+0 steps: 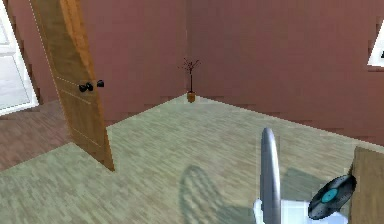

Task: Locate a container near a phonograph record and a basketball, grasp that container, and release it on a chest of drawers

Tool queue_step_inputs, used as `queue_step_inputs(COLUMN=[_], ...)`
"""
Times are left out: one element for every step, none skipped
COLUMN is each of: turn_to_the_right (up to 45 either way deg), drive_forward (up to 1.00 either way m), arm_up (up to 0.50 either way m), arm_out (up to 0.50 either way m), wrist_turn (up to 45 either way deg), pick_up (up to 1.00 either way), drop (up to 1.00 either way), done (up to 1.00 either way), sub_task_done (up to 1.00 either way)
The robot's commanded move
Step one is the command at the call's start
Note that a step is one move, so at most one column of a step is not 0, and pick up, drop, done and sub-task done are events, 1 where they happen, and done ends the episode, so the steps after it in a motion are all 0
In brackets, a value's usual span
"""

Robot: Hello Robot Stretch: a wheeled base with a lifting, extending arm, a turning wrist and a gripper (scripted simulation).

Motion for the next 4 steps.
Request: queue_step_inputs(turn_to_the_right=[0.0, 0.0, 0.0, 0.0], drive_forward=[0.0, 0.0, 0.0, 0.0], arm_up=[0.32, 0.0, 0.0, 0.0], arm_out=[0.0, 0.26, 0.0, 0.0], wrist_turn=[0.0, 0.0, 45.0, 45.0], pick_up=[0.0, 0.0, 0.0, 0.0], drop=[0.0, 0.0, 0.0, 0.0], done=[0.0, 0.0, 0.0, 0.0], sub_task_done=[0.0, 0.0, 0.0, 0.0])
